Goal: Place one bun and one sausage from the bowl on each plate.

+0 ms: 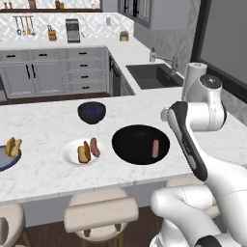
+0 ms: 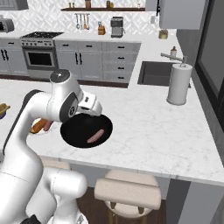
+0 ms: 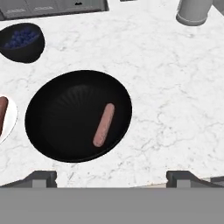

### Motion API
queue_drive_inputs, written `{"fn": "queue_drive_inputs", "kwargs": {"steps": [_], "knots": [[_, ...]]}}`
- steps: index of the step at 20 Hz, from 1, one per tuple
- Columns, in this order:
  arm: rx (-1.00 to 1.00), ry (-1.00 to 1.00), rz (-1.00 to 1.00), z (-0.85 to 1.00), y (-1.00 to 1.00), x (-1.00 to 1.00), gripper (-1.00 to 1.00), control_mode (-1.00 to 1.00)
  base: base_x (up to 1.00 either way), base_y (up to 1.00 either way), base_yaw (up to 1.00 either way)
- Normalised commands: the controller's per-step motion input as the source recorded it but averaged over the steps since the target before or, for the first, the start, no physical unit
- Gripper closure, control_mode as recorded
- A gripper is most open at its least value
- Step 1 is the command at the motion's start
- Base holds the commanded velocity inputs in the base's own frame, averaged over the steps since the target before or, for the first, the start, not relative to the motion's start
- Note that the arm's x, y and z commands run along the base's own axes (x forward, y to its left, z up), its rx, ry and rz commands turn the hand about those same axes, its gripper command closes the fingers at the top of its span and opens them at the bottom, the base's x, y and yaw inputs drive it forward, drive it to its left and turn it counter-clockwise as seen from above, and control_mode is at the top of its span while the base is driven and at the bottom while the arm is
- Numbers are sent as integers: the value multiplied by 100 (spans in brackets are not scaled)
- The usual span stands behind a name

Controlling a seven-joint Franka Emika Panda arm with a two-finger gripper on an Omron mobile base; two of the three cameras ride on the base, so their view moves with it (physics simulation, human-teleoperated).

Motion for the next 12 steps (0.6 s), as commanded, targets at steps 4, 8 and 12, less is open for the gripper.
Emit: {"fn": "queue_drive_inputs", "kwargs": {"steps": [4, 8, 12], "knots": [[0, 12, 0, -41, 20, 48, -100, -100, 0, 0, 0], [0, 23, 0, -73, 20, 37, -100, -100, 0, 0, 0], [1, 25, 0, -91, 0, 26, -100, -100, 0, 0, 0]]}}
